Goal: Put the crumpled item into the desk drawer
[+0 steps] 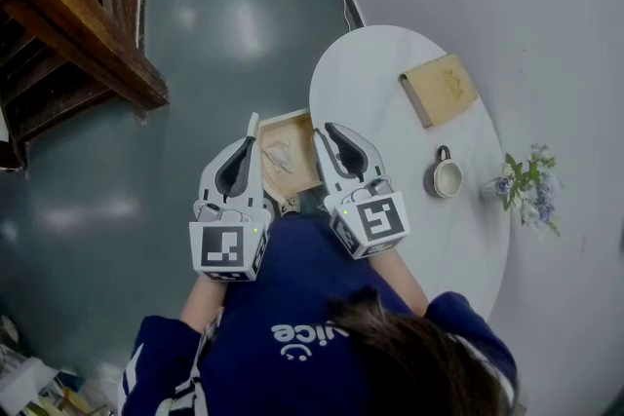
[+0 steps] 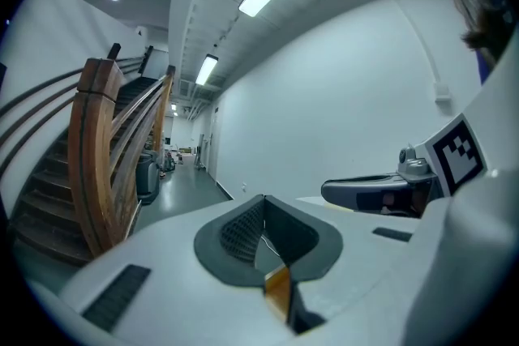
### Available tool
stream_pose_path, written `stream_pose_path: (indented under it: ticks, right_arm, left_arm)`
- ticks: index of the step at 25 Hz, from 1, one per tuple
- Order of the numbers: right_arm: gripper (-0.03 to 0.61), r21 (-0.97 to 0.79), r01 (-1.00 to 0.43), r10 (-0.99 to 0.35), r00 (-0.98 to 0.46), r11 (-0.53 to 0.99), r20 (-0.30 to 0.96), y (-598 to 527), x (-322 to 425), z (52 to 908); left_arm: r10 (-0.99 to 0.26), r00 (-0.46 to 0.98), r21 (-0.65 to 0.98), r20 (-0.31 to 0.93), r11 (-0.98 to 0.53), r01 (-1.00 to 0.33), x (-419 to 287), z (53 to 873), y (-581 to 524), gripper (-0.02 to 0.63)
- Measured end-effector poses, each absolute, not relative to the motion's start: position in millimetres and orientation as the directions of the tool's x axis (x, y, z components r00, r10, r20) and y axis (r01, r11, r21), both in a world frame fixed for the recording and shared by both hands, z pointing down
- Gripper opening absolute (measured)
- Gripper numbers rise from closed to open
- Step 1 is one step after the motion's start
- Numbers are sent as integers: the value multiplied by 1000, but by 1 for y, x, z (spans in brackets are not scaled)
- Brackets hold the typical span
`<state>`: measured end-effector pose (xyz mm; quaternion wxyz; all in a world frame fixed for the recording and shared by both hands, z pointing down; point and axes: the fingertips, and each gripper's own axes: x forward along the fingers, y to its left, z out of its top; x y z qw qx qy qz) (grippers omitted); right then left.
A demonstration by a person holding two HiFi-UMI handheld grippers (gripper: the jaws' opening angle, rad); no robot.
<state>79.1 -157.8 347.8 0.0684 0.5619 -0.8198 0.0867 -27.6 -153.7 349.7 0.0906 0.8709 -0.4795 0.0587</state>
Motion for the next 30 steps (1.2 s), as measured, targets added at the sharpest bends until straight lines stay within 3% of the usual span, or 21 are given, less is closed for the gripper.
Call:
stream_pose_path:
  ticks: [2,5,30]
  right_arm:
    - [34,-72,-931,-910,-364,357,196,-159,79,346]
    - [11,-94,-929,-910,-369,358,190,-161,80,347]
    - [6,-35,-942,-905,-332,335,264,-176,83,362]
  left_arm:
    - [-825,534,99,185,-525,-846,-27,348,-154,5]
    - [-826,534,93,180,-526,-845,-26,346,-155,5]
    - [-829,517,98,212,-508,-856,-28,354,-170,5]
